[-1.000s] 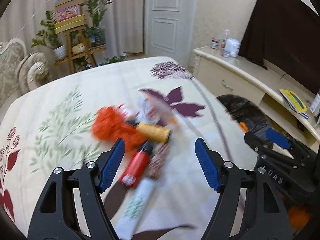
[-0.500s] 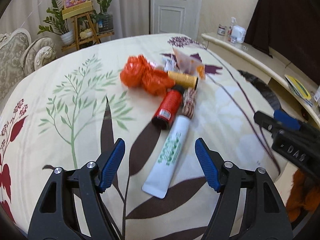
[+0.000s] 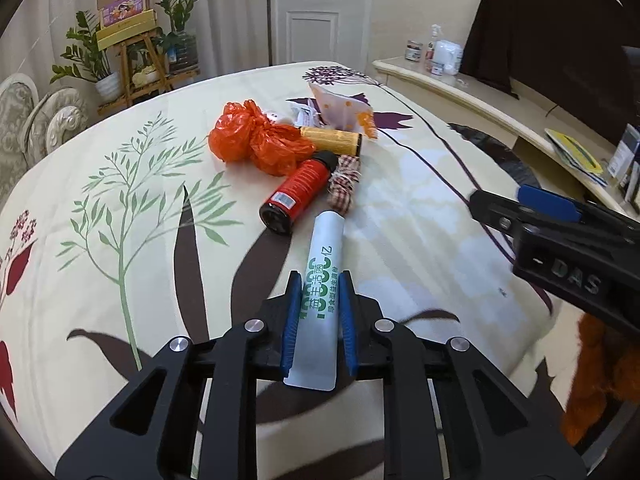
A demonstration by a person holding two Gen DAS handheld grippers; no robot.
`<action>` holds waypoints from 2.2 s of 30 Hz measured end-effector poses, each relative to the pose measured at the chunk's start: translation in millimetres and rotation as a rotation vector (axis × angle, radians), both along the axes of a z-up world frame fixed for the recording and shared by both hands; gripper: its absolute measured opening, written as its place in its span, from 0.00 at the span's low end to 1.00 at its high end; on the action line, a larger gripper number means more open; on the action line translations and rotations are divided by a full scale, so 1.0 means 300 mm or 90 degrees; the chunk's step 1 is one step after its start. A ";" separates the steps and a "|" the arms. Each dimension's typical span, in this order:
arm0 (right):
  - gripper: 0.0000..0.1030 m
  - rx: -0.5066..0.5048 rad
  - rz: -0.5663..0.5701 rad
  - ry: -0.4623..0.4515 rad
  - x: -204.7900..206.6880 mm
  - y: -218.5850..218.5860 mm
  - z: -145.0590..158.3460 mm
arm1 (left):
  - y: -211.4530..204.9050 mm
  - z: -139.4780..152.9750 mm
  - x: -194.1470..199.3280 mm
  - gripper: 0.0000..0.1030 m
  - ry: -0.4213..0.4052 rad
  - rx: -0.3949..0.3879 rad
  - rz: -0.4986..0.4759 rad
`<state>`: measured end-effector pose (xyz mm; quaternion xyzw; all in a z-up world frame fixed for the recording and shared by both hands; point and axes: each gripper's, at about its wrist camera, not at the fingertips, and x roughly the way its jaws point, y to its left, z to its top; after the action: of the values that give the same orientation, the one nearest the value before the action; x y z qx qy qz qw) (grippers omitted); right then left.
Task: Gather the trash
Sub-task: 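Return both tools to the bed and grasp the white green-printed tube with the left tool, then grasp the checked cloth bundle with the right tool, then carry both items to the black bin and open both tools to drop them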
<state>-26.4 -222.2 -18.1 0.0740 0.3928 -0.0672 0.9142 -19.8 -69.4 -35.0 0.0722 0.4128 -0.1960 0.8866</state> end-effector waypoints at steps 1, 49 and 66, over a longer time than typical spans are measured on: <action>0.58 0.001 0.003 0.001 0.004 0.006 0.000 | 0.006 0.003 -0.008 0.18 0.000 -0.003 -0.001; 0.19 -0.009 0.106 0.069 0.256 0.198 -0.041 | 0.402 0.055 0.207 0.18 -0.033 -0.026 0.207; 0.19 -0.017 0.021 0.002 0.155 -0.026 0.048 | 0.161 0.141 0.163 0.18 -0.075 -0.055 0.138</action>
<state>20.2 -230.0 -3.7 0.0550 0.3946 -0.0575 0.9154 29.1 -21.2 7.4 0.0004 0.3565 -0.1123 0.9275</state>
